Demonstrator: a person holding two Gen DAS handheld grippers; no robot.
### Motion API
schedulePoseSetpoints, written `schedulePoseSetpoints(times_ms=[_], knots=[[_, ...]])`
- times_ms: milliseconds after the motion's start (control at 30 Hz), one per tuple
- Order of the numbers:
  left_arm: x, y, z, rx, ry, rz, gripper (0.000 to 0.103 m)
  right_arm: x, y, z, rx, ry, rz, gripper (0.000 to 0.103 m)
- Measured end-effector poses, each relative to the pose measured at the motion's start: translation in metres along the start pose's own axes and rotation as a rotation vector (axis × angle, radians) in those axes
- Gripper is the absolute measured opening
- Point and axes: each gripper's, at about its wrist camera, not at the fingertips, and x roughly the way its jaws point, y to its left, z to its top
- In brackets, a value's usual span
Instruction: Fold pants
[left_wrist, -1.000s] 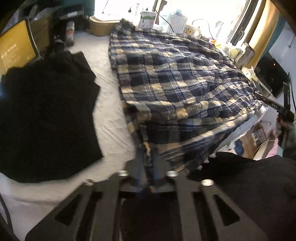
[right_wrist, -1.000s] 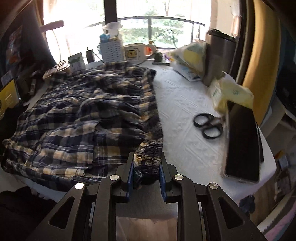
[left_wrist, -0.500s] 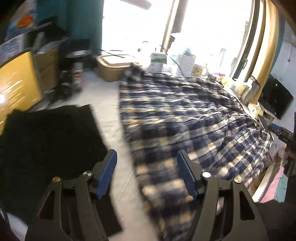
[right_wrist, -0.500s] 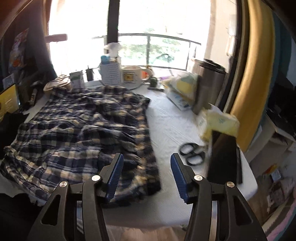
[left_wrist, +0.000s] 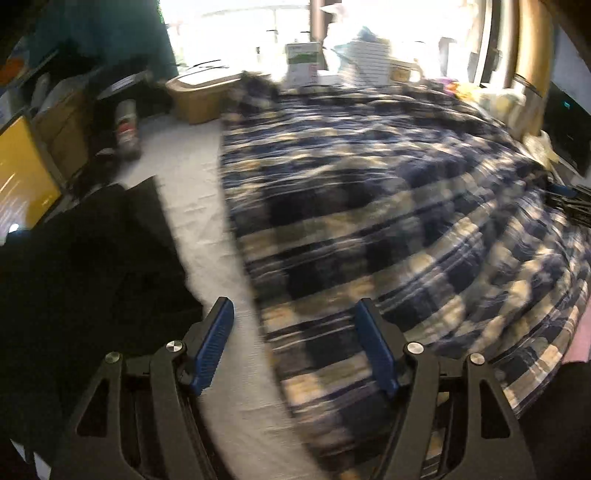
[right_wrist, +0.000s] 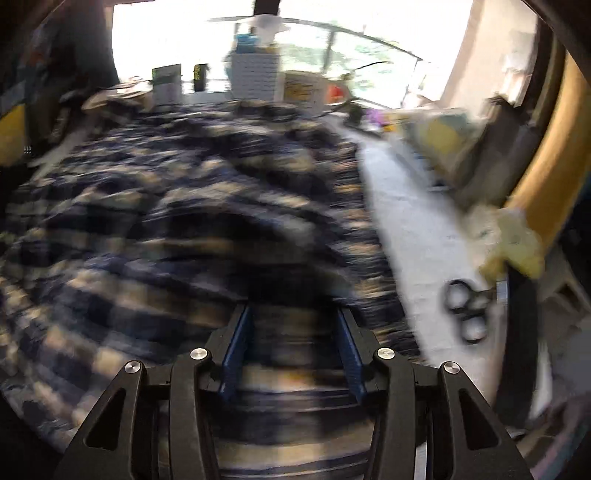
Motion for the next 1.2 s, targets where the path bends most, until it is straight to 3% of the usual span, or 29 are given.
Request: schedulePoseSetpoints(times_ms=[200,400,600,733,967,1133,1200], knots=[[-0.019,0.034,0.012,-0.115,0.010,0.045,0.069,-0.017,-0.011,0.008,0.023,-0.011,-0.035,0.050],[-0.027,0.038,0.057,-0.123,-0.071,-0.067,0.069,-0.038,-0.018,0.033,0.051,-0.087,0.034,0.051],[0.020,0.041,0.071,-0.103,0.016,-0.063,0.067,-0.015,-0.004,0.057,0.023,-0.078,0.062,0.050],[0.022,0.035,0.077,-0.066,0.019,-0.047,0.063,0.001,-0.002,0.071,0.009,-0.062,0.072,0.051],[0.029,0.055,0.095,-0.137,0.003,-0.089,0.063,0.025,-0.028,0.109,0.005,-0.046,0.071,0.051],[0.048,0.052,0.106,-0.090,0.033,-0.073,0.063,0.059,-0.041,0.127,-0.008,0.013,0.109,0.051],[0.056,0.044,0.107,-0.047,0.039,-0.052,0.052,0.071,-0.044,0.137,-0.028,0.009,0.101,0.051]])
